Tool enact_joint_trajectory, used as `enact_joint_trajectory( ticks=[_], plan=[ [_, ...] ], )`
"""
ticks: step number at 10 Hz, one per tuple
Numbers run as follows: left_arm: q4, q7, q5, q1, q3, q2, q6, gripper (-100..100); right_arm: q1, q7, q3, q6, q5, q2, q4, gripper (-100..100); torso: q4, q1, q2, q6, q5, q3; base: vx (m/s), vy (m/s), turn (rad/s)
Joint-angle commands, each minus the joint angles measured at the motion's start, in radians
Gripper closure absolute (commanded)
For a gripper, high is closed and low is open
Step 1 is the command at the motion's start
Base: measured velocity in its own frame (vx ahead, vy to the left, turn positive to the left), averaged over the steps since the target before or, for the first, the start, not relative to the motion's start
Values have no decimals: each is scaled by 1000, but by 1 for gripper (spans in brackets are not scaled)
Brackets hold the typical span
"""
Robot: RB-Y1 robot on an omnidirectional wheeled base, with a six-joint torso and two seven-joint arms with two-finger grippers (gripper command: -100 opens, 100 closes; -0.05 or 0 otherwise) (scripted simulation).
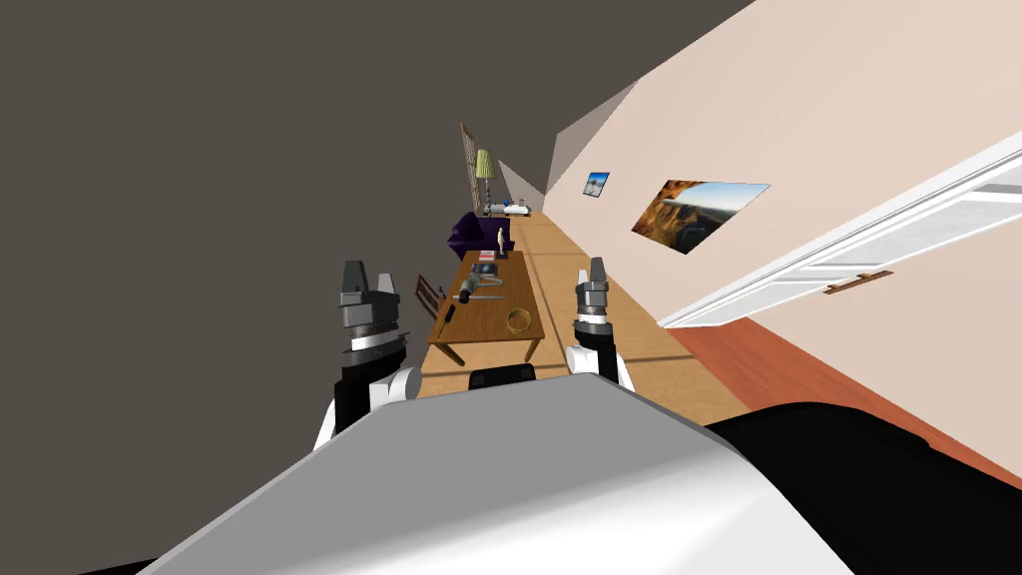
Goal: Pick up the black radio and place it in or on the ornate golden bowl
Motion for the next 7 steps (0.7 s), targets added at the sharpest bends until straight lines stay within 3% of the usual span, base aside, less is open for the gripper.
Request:
enact_joint_trajectory(
  ticks=[1,6,7],
  plan=[
    [12,-4,1,1,-3,31,8,-100,0,0,0,0,0,0,0,0,0,0,0,0,0,0,-19,0,-41],
    [107,-38,12,8,-24,155,68,-100,0,0,0,0,0,0,0,0,1,2,6,0,0,3,-71,14,-115],
    [107,-38,12,8,-24,155,68,-100,0,0,0,0,0,0,0,0,1,3,6,0,1,4,-66,24,42]
  ],
)
